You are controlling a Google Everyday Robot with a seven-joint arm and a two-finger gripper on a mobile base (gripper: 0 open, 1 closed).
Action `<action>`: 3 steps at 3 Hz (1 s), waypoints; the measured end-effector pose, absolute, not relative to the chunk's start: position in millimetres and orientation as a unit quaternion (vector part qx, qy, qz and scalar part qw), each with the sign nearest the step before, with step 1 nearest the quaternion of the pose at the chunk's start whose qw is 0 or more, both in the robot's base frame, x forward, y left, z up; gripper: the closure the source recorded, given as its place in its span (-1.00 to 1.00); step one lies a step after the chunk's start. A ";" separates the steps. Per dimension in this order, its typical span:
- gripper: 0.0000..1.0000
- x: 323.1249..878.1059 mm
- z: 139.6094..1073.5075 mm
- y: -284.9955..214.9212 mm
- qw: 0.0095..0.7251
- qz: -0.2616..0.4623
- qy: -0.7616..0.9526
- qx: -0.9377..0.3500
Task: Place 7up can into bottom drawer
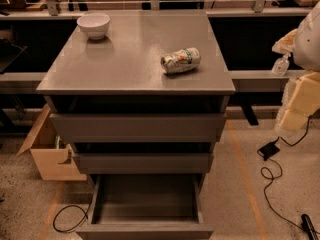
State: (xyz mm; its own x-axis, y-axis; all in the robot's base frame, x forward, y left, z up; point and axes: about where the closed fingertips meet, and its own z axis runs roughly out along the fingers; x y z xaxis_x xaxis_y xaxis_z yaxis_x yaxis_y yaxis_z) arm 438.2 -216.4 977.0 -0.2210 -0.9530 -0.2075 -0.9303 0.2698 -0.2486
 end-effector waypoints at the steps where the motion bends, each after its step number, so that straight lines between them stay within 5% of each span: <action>1: -1.00 438.3 977.0 -216.4 0.160 -0.035 0.780 -0.603; 3: -1.00 517.8 968.4 -197.9 0.190 -0.033 0.733 -0.653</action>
Offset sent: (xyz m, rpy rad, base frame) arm 0.0794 0.0112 -0.0115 0.0433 -0.0460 0.1446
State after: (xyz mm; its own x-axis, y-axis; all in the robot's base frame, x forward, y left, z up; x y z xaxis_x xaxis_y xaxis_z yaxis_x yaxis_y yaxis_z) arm 517.8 -197.9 968.4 -0.0757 -0.9692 -0.2343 -0.9440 0.1453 -0.2963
